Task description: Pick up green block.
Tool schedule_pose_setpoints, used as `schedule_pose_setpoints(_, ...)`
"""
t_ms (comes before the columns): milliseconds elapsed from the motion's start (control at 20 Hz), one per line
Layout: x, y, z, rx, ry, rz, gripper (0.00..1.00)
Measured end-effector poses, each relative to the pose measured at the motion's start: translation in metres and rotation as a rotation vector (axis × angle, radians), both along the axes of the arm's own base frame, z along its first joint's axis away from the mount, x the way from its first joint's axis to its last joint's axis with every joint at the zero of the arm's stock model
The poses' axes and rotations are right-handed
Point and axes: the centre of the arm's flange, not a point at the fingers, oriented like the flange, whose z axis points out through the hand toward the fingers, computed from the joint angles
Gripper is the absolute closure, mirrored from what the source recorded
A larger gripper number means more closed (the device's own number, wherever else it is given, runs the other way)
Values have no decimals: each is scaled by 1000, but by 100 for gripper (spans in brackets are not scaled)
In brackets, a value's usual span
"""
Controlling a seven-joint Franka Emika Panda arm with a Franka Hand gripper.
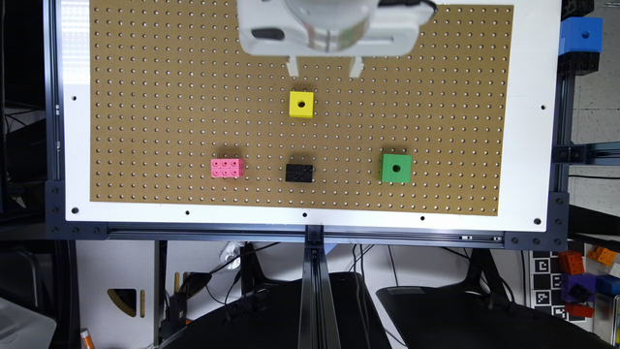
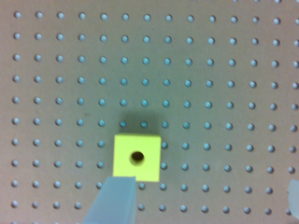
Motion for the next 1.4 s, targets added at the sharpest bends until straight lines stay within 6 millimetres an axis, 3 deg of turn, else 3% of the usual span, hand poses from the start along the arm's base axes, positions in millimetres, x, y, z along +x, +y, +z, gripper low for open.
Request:
schedule_pose_setpoints(400, 36, 58, -5, 32, -8, 2, 0)
schedule_pose_setpoints(700, 48, 76, -4, 48, -17, 6, 0)
schedule_pose_setpoints(1000, 64, 113, -5, 72, -24, 5, 0)
schedule_pose_setpoints(1400, 80, 124, -17, 86, -13, 5, 0)
